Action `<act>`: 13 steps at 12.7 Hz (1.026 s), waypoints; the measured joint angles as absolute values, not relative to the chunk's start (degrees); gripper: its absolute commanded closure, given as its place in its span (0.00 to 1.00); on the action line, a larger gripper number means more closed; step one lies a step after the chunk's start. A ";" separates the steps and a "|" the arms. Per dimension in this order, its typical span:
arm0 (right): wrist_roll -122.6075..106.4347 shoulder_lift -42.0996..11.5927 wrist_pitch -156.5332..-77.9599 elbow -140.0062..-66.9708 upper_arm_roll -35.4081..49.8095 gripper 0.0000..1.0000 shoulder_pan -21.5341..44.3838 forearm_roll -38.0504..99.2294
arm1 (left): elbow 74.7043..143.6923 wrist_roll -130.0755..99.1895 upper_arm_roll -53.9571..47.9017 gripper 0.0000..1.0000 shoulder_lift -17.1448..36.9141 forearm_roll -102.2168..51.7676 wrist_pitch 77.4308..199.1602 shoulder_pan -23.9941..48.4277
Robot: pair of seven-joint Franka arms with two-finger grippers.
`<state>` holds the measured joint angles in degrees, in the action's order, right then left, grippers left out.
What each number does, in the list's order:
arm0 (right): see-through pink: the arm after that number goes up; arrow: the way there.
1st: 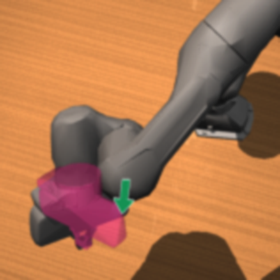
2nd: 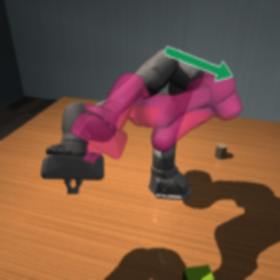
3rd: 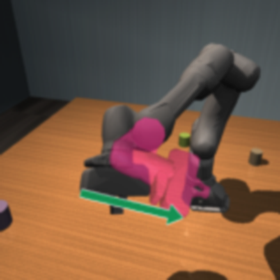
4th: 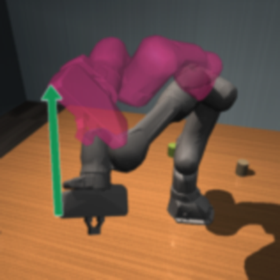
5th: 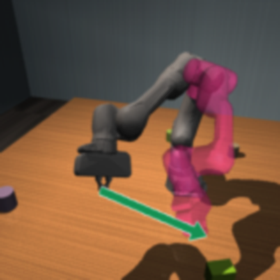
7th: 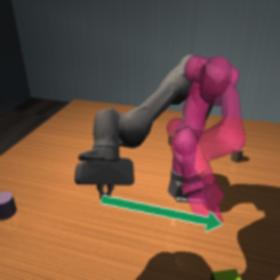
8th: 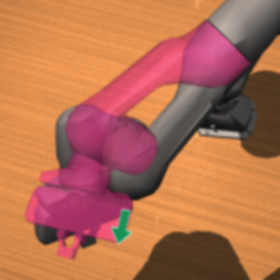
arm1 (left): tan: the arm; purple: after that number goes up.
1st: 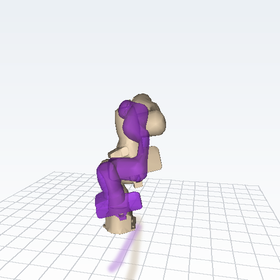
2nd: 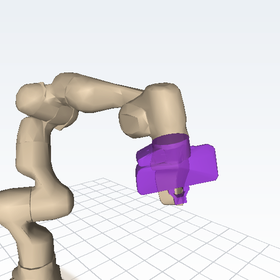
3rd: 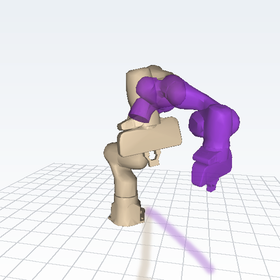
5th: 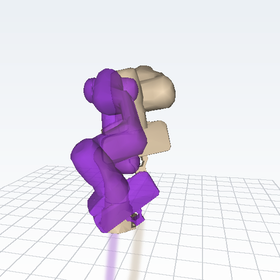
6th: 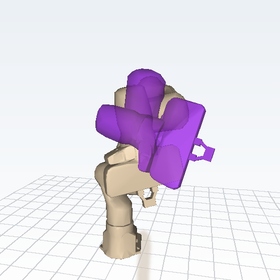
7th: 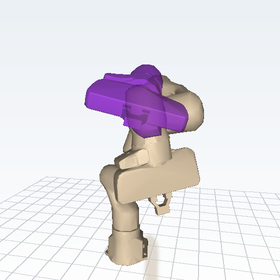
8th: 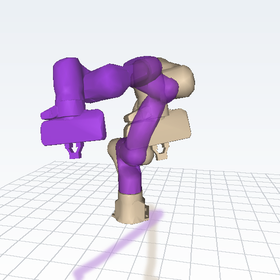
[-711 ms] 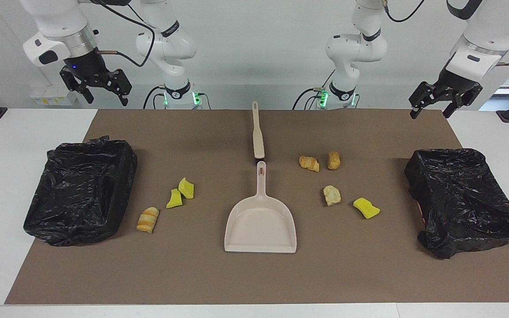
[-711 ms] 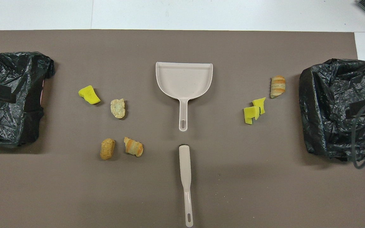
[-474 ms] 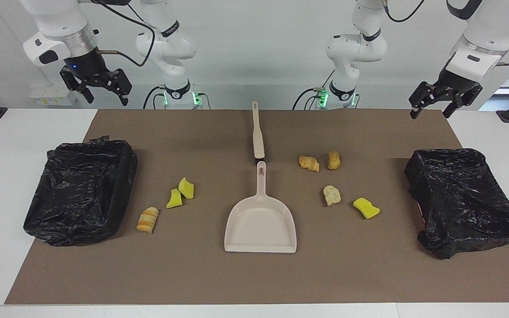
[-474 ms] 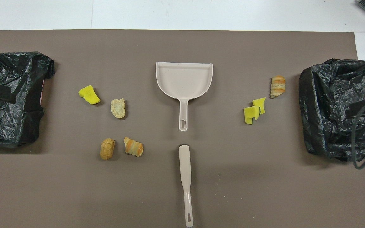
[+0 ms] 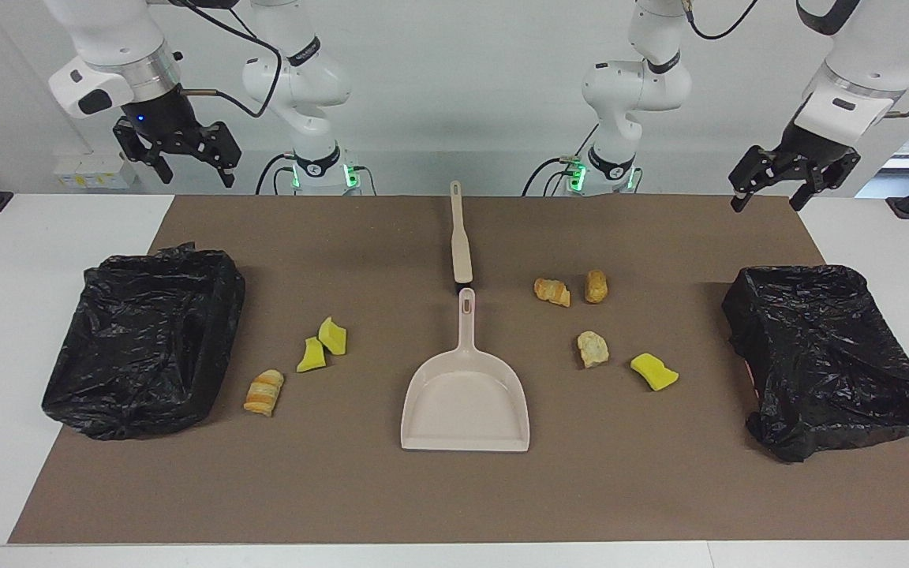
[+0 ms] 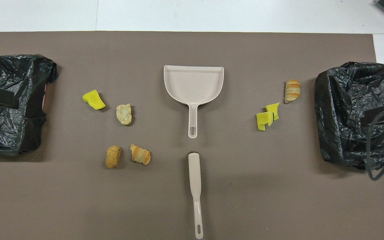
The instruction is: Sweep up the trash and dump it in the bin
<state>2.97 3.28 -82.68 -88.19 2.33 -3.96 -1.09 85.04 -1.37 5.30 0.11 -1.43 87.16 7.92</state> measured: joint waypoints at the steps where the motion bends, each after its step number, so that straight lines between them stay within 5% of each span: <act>1: 2.94 3.28 -82.61 -88.21 2.34 0.00 -3.96 -1.09 | 85.04 -1.37 5.04 0.00 0.11 -1.43 87.12 7.94; 7: 0.13 2.28 -82.18 -88.56 2.54 0.00 -2.83 -1.12 | 84.98 -1.27 4.55 0.00 0.01 -1.60 84.58 7.95; 13: 0.56 -5.82 -86.57 -87.11 2.78 0.00 5.09 -1.17 | 84.76 -1.20 3.36 0.00 -0.15 -1.63 83.06 7.99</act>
<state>0.56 -5.82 -86.57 -87.11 2.78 5.09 -1.17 84.76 -1.20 3.36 -0.15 -1.63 83.06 7.99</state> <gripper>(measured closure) 0.000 0.000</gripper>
